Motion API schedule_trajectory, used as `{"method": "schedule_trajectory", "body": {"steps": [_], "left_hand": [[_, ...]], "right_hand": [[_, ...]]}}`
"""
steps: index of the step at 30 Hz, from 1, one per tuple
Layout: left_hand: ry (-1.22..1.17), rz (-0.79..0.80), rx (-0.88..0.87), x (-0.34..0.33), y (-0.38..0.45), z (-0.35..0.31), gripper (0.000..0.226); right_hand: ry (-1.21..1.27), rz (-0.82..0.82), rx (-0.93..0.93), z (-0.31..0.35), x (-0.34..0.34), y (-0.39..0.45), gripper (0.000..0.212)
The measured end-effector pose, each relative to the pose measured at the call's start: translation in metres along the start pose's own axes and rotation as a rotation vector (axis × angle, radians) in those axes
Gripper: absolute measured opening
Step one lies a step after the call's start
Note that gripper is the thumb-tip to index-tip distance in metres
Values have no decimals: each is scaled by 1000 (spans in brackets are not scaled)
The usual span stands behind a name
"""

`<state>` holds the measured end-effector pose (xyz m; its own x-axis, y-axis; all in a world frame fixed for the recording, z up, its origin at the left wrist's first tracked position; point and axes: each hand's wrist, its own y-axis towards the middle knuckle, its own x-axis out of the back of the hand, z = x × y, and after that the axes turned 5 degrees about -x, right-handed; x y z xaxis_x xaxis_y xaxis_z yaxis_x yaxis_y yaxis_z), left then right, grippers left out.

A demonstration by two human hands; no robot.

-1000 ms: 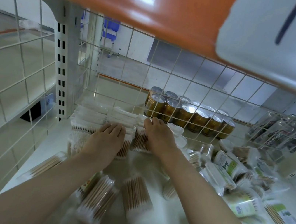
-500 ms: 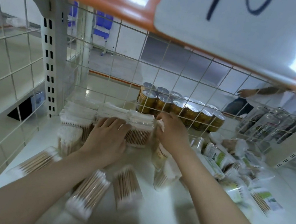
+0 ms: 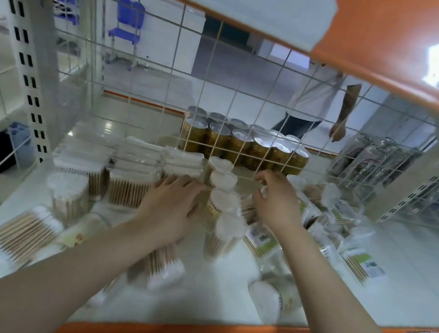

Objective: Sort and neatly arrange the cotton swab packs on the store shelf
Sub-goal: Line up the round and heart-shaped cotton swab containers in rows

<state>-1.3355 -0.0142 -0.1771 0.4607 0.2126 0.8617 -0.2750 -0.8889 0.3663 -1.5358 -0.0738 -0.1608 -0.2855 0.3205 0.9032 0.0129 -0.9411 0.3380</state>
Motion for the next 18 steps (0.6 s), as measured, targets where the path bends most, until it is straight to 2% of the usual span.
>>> {"method": "schedule_trajectory", "body": {"steps": [7,12,18], "left_hand": [[-81,9,23,-10,4,-23,34],[-93,-21,54,-15,2,-28,32],[-105,-42,95,-18,-1,-28,31]], "right_hand": [[-101,123,-82,-42,1,-14,36],[-226,254,-152,-57,4,-25,59],[-282,229,-159,-64,0,-36,53]]}}
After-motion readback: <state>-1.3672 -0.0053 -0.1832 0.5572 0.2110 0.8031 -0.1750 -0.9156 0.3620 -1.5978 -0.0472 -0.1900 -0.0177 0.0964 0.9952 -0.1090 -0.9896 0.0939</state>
